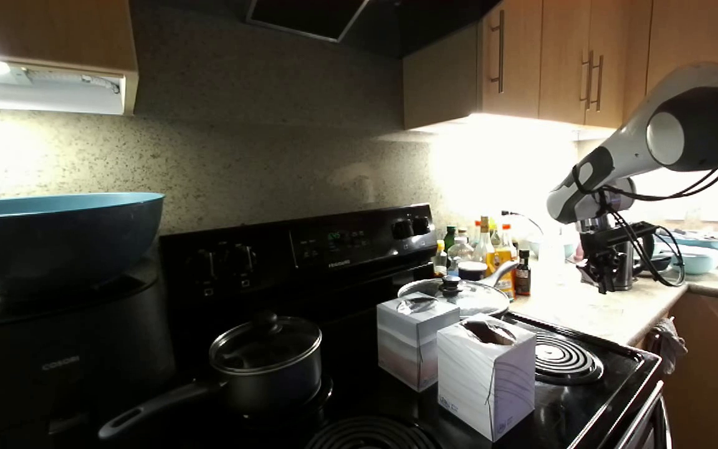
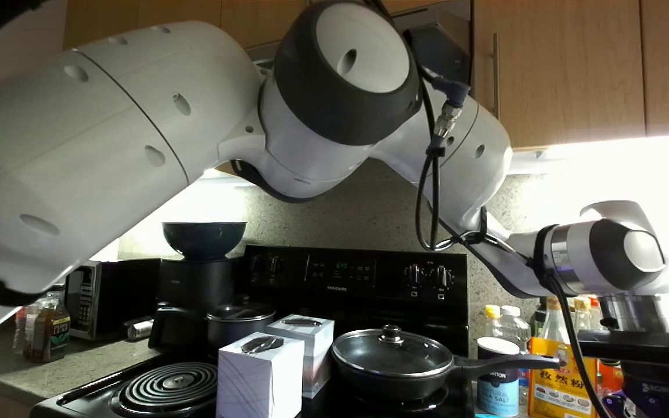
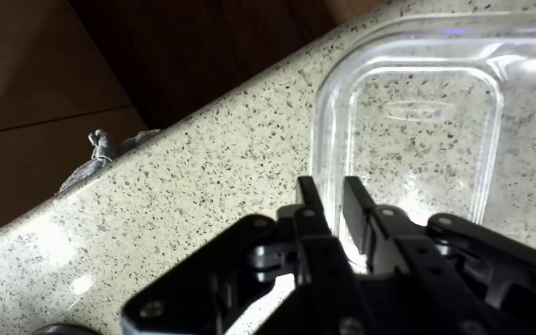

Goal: Remove the bowl from the stove

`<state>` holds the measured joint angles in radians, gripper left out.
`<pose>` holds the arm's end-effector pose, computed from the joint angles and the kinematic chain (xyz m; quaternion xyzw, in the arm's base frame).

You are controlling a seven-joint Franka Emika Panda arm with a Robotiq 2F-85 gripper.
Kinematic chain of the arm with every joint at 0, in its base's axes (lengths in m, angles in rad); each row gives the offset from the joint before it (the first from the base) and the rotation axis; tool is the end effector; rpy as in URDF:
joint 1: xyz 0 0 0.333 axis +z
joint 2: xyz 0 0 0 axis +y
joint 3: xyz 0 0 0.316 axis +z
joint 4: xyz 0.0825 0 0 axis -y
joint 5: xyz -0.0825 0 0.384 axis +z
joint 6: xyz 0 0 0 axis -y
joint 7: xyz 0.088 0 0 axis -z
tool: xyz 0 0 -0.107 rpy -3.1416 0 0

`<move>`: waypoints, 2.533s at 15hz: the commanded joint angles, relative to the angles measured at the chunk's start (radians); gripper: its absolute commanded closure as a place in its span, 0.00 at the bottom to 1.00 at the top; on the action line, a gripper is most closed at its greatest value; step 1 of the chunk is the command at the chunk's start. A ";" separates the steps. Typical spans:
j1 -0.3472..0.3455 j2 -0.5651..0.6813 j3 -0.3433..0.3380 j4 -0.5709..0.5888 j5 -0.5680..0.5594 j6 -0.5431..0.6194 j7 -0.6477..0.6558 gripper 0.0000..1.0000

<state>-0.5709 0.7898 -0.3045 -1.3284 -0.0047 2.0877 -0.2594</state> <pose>0.5124 -0.5335 0.2766 0.9596 -0.2592 -0.0577 0.0927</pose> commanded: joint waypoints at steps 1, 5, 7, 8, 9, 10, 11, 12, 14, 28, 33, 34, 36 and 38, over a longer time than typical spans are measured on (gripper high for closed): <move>-0.009 0.030 0.006 0.046 -0.035 -0.016 0.024 0.47; 0.005 0.012 -0.012 0.029 -0.012 -0.005 0.018 0.22; 0.012 -0.035 -0.011 -0.012 -0.006 0.019 0.016 0.09; 0.018 -0.068 -0.011 -0.041 -0.002 0.024 0.018 0.02; 0.024 -0.098 -0.012 -0.065 -0.001 0.024 0.022 0.01; 0.037 -0.135 -0.018 -0.096 -0.008 0.021 0.035 0.00; 0.047 -0.166 -0.023 -0.120 -0.013 0.019 0.045 0.00; 0.057 -0.205 -0.025 -0.155 -0.016 0.011 0.047 0.00; 0.077 -0.273 -0.025 -0.218 -0.020 -0.012 0.039 0.00; 0.073 -0.270 0.041 -0.213 0.006 -0.430 -0.065 0.00; 0.071 -0.180 0.054 -0.126 -0.026 -0.382 -0.126 0.00; 0.072 -0.157 0.053 -0.105 -0.033 -0.365 -0.128 0.00; 0.074 -0.120 0.051 -0.074 -0.049 -0.333 -0.125 0.00; 0.073 -0.083 0.046 -0.045 -0.070 -0.301 -0.115 0.00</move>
<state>-0.4825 0.6525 -0.2649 -1.4282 -0.0317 1.7517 -0.3565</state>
